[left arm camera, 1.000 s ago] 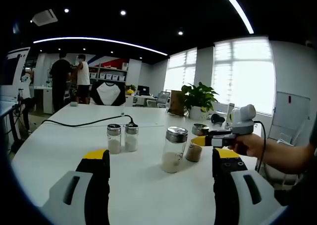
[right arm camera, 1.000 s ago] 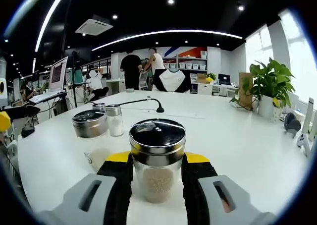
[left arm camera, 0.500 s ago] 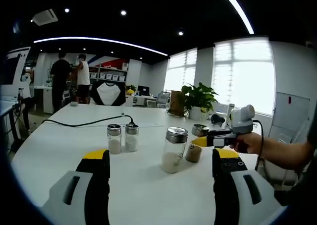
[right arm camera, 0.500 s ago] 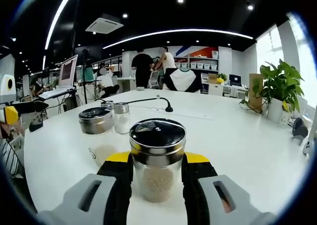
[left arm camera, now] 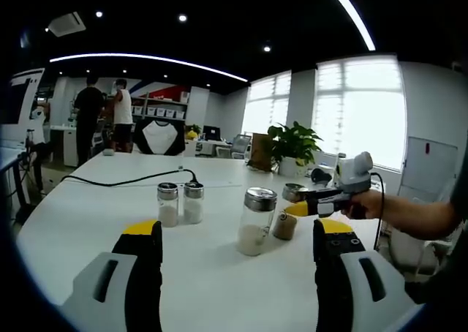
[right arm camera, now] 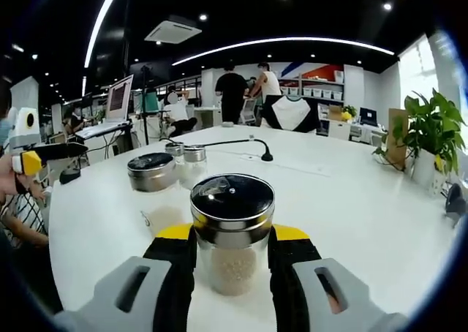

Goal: Rotate the seasoning bottle until the label or dispensing opening points toward the visible target arrow and the bottle remains upright within the marked orientation range

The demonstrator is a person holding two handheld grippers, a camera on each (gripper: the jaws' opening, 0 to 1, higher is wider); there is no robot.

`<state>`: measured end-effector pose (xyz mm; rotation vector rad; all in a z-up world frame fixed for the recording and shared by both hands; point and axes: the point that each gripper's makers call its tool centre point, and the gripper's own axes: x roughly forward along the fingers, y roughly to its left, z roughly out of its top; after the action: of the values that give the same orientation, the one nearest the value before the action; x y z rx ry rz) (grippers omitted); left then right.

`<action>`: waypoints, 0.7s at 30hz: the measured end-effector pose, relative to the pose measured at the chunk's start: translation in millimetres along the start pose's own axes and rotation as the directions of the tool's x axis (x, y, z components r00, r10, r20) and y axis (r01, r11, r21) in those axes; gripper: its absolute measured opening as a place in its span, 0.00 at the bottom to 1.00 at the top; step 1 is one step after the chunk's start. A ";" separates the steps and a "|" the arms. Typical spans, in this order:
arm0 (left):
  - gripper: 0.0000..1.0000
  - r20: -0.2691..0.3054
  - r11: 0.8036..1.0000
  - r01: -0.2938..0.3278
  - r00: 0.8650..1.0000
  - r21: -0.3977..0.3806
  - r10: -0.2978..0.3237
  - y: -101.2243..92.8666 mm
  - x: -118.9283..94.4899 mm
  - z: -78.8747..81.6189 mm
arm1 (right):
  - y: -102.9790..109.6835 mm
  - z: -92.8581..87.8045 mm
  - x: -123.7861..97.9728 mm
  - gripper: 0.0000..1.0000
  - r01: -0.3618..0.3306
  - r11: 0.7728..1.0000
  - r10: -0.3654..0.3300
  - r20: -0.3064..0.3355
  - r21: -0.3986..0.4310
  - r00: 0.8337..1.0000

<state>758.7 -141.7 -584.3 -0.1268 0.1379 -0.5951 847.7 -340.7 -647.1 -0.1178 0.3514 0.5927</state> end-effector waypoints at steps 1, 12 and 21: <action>0.90 0.001 1.000 -0.001 1.000 -0.001 0.001 0.4 -0.2 0.3 | 0.4 0.0 0.0 0.37 -0.013 1.000 0.013 -0.001 -0.006 1.000; 0.89 0.001 1.000 0.001 1.000 0.005 -0.001 0.1 -0.3 4.2 | 2.7 -0.4 0.1 0.37 -0.099 0.994 0.099 -0.013 -0.036 0.995; 0.89 -0.009 1.000 0.009 1.000 0.006 -0.008 -1.0 -1.1 3.0 | 5.2 -0.8 -1.8 0.37 -0.173 0.983 0.174 -0.003 -0.066 0.985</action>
<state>757.8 -141.7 -581.2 -0.1194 0.1446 -0.6045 843.2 -337.5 -647.2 -0.1506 0.3411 0.7772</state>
